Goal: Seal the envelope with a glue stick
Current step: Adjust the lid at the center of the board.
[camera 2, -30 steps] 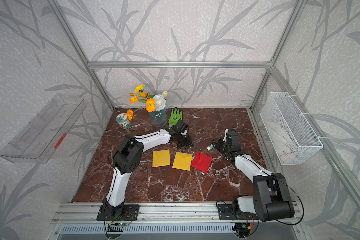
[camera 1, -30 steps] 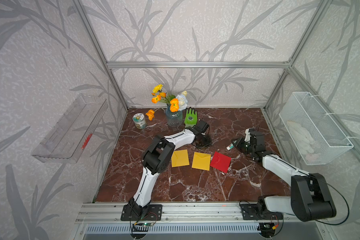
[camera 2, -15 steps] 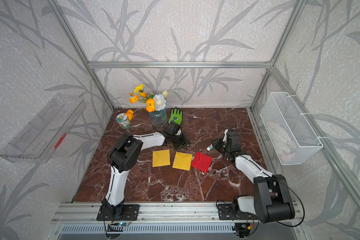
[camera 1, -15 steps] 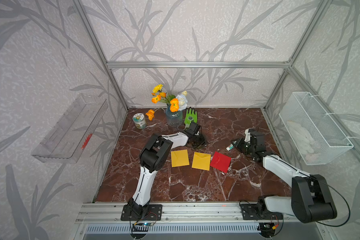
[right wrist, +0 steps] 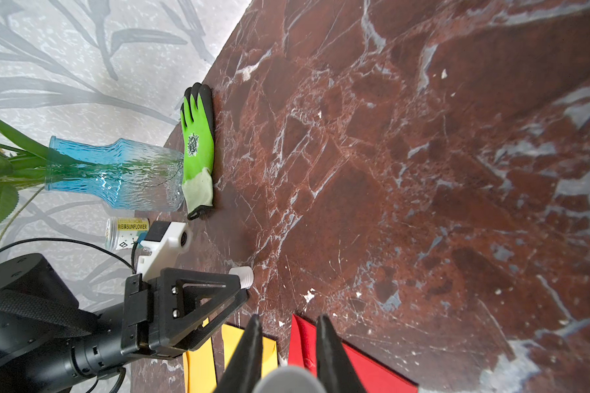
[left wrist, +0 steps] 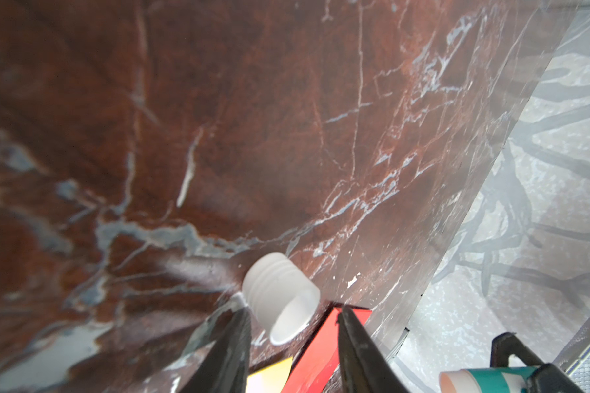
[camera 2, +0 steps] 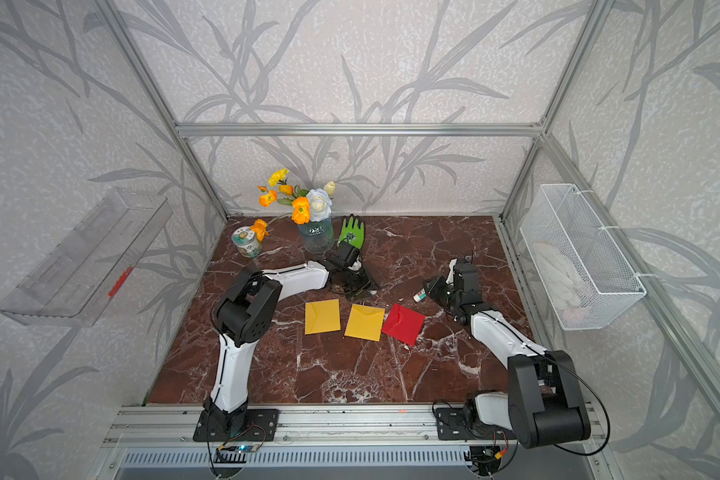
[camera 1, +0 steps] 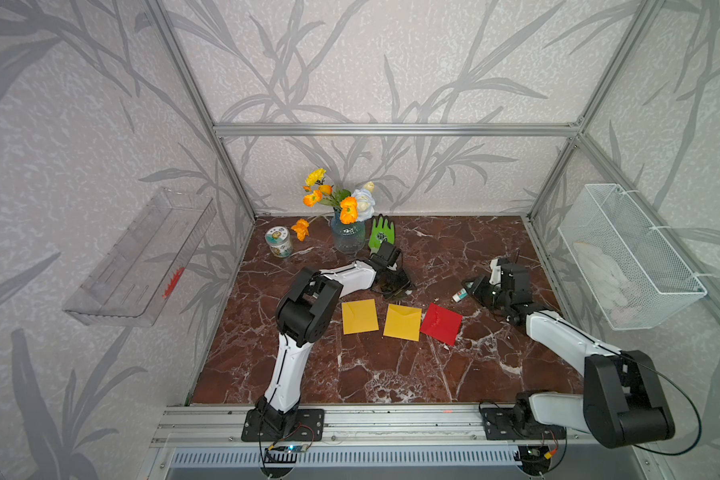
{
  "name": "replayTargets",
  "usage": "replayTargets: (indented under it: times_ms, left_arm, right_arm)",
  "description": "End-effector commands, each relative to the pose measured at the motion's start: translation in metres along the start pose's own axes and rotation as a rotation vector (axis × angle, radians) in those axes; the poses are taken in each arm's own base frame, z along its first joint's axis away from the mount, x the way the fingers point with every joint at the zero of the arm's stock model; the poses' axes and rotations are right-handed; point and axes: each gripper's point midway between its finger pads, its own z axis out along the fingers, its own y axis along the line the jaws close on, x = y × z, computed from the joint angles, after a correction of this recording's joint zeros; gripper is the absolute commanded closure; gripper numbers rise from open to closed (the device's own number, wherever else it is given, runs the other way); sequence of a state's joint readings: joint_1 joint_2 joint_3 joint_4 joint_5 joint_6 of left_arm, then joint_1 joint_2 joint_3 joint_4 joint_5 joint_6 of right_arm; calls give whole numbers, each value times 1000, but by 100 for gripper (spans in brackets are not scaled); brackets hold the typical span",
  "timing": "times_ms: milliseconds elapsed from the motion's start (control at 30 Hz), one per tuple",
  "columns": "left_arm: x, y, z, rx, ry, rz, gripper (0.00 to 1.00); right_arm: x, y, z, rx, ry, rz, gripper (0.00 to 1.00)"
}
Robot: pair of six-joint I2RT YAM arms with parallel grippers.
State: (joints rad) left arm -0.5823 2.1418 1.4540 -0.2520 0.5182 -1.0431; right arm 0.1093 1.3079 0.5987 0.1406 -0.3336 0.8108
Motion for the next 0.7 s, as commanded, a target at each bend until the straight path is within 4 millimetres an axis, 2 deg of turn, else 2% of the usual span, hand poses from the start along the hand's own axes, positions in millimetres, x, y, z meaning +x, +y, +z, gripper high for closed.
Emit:
replayTargets:
  times_ms: [0,167,267,300,333,533,667]
  left_arm:
    - [11,38,-4,-156,21,-31,50]
    - [4,-1,-27,-58,-10,35,42]
    - [0,-14,-47,-32,-41,66,35]
    - [-2,-16,-54,-25,-56,73,27]
    - [-3,-16,-60,-20,-71,77,25]
    - [-18,-6,-100,-40,-212,148,25]
    - [-22,-1,-113,-72,-269,248,25]
  right_arm:
    - [-5,12,-3,-49,-20,-50,100]
    - [-7,44,-2,-130,-46,-208,100]
    - [-6,63,1,-186,-62,-275,100]
    - [-4,71,2,-208,-68,-329,100]
    - [-3,78,3,-225,-74,-362,100]
    - [18,123,17,-249,-135,-649,100]
    - [37,134,40,-228,-123,-751,100]
